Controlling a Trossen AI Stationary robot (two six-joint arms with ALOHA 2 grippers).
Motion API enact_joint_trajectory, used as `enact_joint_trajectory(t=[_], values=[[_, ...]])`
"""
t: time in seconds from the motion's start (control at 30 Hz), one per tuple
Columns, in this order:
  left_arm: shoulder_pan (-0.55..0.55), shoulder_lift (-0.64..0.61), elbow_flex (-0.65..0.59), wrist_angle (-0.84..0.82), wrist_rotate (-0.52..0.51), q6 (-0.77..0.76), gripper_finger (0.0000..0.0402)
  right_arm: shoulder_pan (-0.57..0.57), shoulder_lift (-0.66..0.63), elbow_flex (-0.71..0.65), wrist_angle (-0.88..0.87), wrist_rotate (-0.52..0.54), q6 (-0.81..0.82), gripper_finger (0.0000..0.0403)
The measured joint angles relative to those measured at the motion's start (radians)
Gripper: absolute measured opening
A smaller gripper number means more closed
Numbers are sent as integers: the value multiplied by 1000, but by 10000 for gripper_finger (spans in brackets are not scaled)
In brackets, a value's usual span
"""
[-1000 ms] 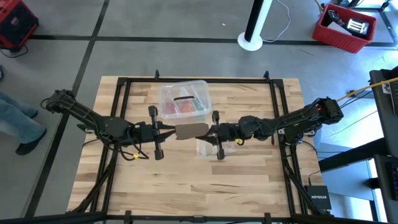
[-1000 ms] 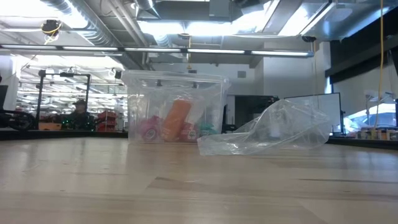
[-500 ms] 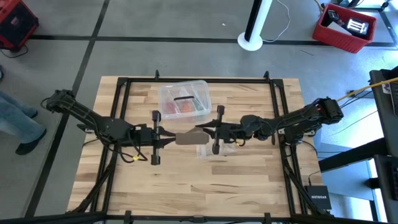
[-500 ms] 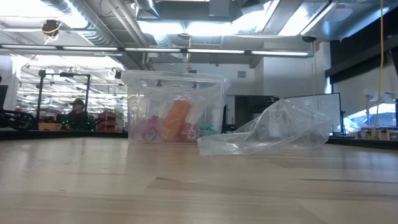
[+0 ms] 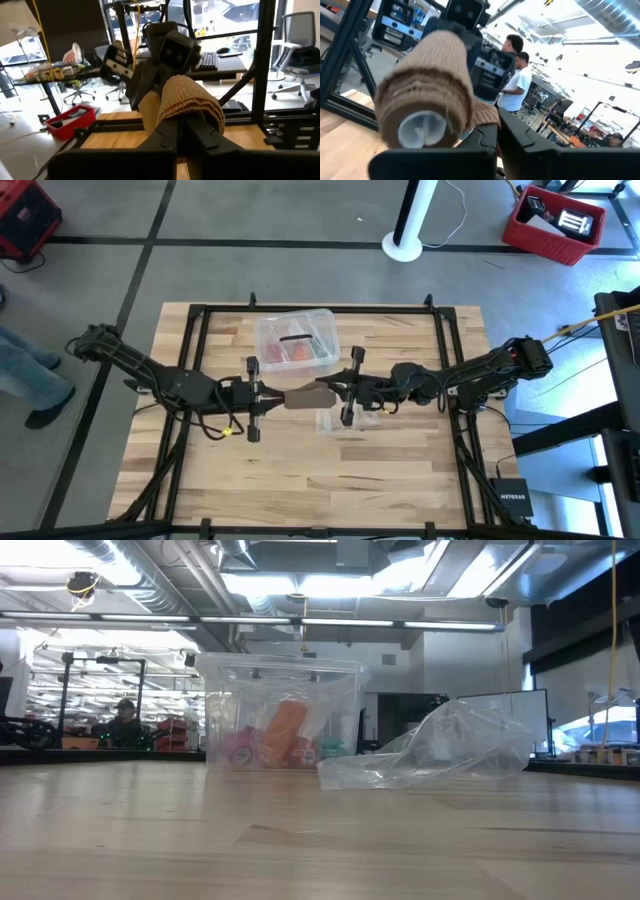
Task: Roll bandage
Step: Roll the brown bandage
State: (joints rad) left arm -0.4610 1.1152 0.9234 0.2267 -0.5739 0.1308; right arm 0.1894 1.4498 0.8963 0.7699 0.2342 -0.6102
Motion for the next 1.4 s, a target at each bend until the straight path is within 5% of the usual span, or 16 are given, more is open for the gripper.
enact_joint_trajectory(t=[0.47,0.83,1.13,1.4], values=[[-1,12,0,-144,-32,-35,0,0,-5,0,-137,-96,81,21],[-2,218,0,-279,-138,3,0,1,13,1,-410,-229,190,21],[4,412,0,-271,-174,-128,0,1,87,0,-595,-229,311,21],[-34,439,-1,-258,-283,-229,0,0,77,0,-616,-170,472,22]])
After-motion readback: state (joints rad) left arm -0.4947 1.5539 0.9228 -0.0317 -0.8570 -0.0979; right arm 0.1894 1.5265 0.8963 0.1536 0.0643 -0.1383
